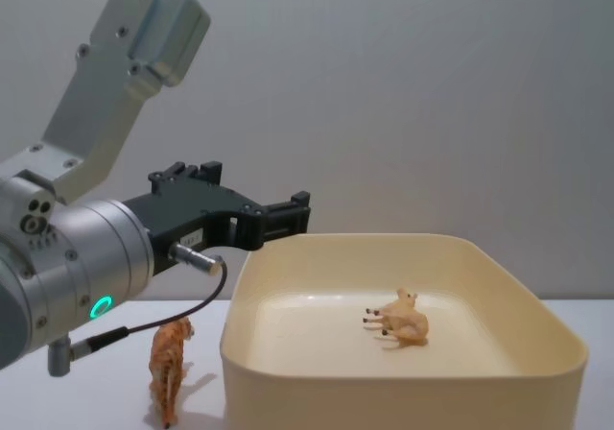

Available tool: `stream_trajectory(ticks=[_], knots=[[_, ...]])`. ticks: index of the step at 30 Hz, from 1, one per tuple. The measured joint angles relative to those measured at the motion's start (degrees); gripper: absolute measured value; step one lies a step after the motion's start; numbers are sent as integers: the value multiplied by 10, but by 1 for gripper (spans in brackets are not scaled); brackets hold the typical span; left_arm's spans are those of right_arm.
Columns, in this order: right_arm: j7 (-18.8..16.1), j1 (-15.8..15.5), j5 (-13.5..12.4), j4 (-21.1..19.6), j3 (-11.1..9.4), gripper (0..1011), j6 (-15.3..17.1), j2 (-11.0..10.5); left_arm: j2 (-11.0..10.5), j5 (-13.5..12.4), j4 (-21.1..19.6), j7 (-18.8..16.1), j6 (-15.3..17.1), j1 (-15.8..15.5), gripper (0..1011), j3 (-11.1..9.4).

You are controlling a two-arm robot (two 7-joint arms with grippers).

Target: Pick up the toy alternately with two hands and place it into the central storage box.

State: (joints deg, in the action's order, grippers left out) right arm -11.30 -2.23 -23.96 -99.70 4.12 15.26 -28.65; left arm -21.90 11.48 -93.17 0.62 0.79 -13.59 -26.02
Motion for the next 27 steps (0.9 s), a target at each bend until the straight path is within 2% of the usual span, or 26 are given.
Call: stream_trajectory(ticks=[8,27], knots=[[12,-2,12,8,4,1001,16,2,0,0,0,0,0,0,1001,0],[17,56,65,86,38,1001,34,48,0,0,0,0,0,0,1001,0]])
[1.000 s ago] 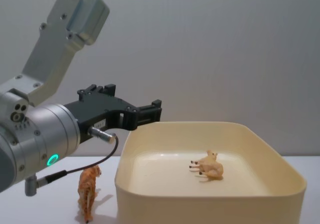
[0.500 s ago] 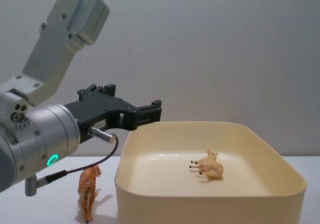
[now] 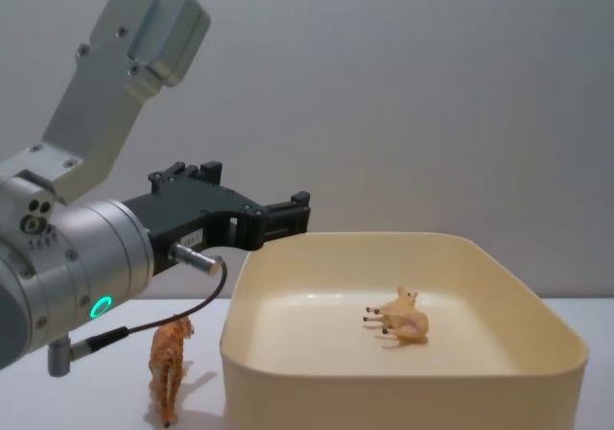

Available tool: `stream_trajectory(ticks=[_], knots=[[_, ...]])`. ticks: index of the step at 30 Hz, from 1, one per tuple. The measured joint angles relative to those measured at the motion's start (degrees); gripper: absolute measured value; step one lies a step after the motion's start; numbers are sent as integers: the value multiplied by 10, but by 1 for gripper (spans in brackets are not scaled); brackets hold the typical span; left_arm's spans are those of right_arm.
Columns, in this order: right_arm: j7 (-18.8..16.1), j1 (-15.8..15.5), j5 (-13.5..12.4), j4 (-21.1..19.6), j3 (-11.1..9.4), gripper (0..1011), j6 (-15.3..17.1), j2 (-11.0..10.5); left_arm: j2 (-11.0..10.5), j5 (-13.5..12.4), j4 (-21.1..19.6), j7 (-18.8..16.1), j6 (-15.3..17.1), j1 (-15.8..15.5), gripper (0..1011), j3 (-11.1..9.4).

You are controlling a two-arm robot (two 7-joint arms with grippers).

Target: Pick up the toy alternately with two hands and place it into the central storage box.

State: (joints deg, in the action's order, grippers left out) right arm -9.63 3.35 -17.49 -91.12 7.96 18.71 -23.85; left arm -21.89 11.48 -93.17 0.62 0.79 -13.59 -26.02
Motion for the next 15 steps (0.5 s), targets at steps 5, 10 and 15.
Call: stream_trajectory(ticks=[5,10,15], knots=[[4,13,11,17,7,940,0,10,0,0,0,0,0,0,1001,0],[6,19,17,26,10,791,1,15,0,0,0,0,0,0,1001,0],[7,24,21,33,13,641,1,19,0,0,0,0,0,0,1002,0]])
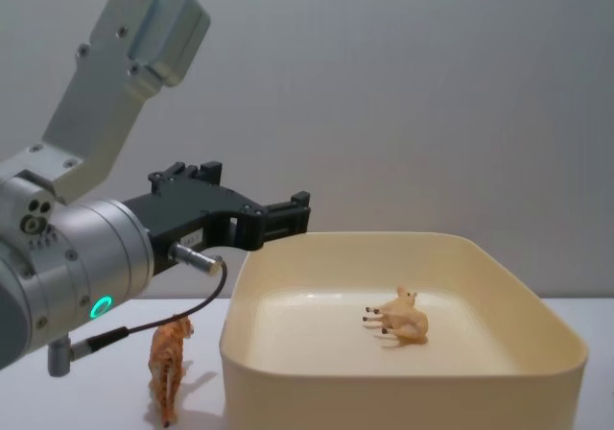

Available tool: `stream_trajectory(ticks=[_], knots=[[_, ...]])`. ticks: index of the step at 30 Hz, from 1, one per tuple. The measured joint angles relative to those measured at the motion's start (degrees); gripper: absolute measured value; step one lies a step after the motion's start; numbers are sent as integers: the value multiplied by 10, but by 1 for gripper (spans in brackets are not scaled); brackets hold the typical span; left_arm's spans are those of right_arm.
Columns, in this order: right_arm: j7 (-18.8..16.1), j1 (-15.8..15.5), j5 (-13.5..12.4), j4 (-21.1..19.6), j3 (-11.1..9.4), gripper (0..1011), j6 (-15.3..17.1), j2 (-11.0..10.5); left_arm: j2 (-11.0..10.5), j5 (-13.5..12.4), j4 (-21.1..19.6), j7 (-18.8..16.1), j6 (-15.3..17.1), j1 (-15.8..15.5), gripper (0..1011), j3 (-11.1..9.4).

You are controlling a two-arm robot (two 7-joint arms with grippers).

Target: Pick up the toy alternately with two hands and place it into the central storage box.

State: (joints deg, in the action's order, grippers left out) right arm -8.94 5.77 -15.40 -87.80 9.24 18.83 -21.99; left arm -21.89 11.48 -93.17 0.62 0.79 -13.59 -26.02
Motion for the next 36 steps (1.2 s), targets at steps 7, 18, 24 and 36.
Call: stream_trajectory(ticks=[7,18,24,36], knots=[[1,3,2,4,1,459,0,2,0,0,0,0,0,0,1002,0],[5,8,-7,-2,1,331,-18,8,0,0,0,0,0,0,1001,0],[12,17,-13,-13,0,331,-36,14,0,0,0,0,0,0,1001,0],[-10,56,-21,-32,2,330,-54,29,0,0,0,0,0,0,1001,0]])
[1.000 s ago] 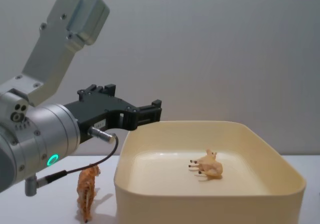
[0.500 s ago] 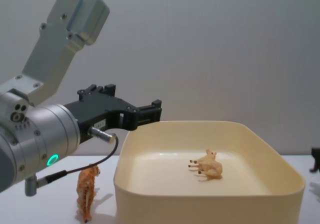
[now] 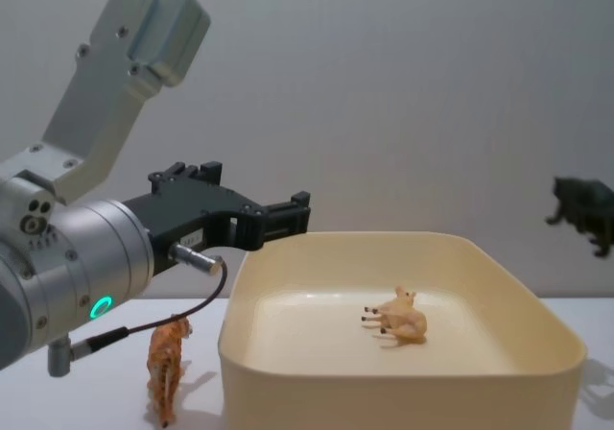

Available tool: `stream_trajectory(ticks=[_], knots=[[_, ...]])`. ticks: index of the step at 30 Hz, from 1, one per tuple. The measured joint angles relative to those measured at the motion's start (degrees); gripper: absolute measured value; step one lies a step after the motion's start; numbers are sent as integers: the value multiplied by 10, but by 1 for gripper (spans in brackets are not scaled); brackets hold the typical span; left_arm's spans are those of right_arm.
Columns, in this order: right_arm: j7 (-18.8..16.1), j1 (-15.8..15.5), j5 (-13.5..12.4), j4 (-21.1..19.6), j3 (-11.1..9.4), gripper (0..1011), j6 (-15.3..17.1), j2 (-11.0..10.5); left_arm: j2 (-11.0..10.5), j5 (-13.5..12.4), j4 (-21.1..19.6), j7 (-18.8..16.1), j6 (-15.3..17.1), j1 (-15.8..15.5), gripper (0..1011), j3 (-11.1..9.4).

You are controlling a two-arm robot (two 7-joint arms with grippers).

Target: Pick up the toy alternately with two hands and place it into the central storage box.

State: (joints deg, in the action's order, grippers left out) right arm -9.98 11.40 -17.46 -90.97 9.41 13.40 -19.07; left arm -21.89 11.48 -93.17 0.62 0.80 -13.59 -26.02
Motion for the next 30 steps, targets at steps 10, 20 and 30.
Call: stream_trajectory(ticks=[10,20,30], knots=[[-62,47,5,15,14,330,23,20,0,0,0,0,0,0,1001,0],[-113,90,27,55,34,389,69,42,0,0,0,0,0,0,1001,0],[-140,114,41,81,46,686,92,55,0,0,0,0,0,0,1001,0]])
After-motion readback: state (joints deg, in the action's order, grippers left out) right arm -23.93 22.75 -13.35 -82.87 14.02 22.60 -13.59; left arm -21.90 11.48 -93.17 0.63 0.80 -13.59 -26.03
